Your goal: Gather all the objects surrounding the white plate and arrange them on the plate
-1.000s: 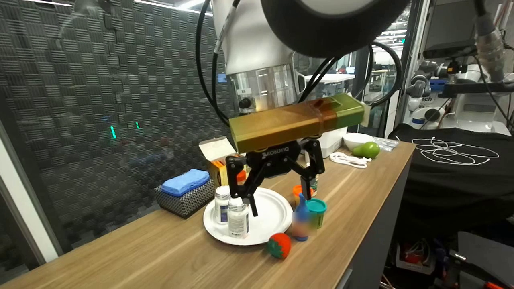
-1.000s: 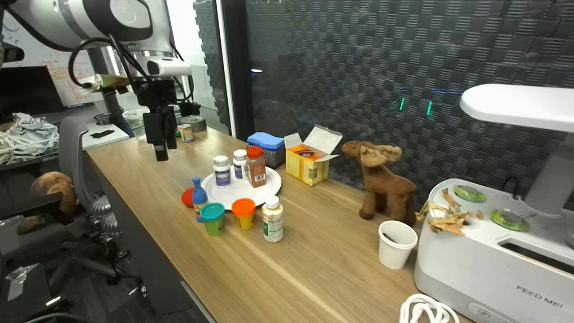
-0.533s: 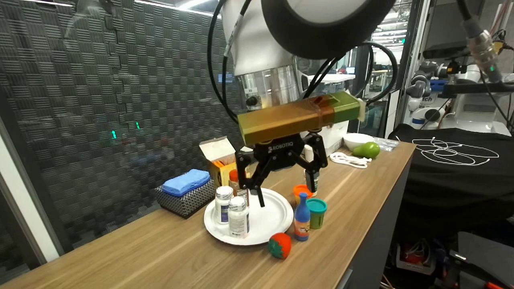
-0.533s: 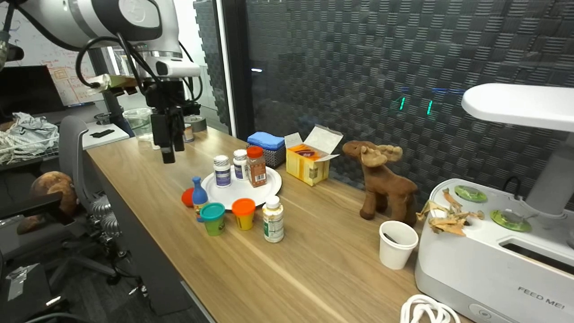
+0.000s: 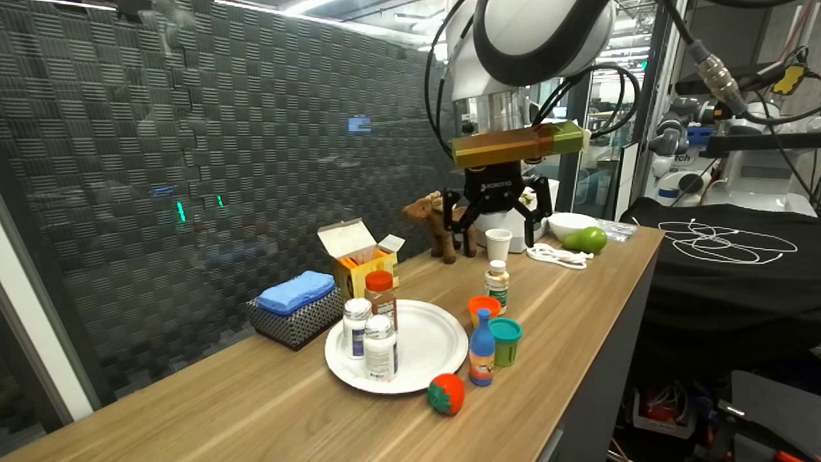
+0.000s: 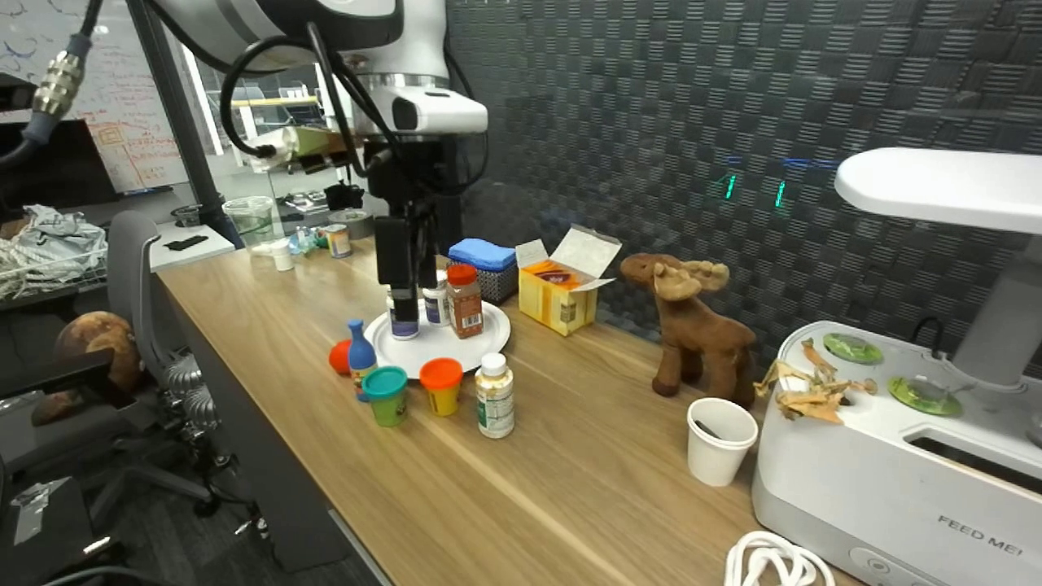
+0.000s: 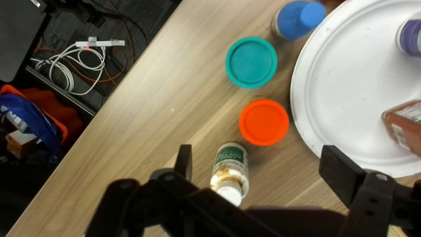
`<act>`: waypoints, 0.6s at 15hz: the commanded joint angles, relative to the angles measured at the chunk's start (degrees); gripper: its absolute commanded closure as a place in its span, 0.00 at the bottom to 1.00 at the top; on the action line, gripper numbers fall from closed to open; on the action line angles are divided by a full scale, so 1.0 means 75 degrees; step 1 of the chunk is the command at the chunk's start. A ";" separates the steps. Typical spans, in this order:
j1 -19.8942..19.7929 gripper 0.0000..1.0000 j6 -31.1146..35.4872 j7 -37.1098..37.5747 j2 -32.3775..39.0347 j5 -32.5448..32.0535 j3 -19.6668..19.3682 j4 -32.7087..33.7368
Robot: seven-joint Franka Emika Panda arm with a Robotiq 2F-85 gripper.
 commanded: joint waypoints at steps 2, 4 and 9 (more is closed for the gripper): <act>-0.0325 0.00 0.0708 0.0132 0.0017 0.0287 -0.0164 -0.0212; -0.0396 0.00 0.1091 0.0142 0.0114 0.0520 -0.0195 -0.0307; -0.0417 0.00 0.1941 0.0373 0.0565 0.0930 -0.0240 -0.0386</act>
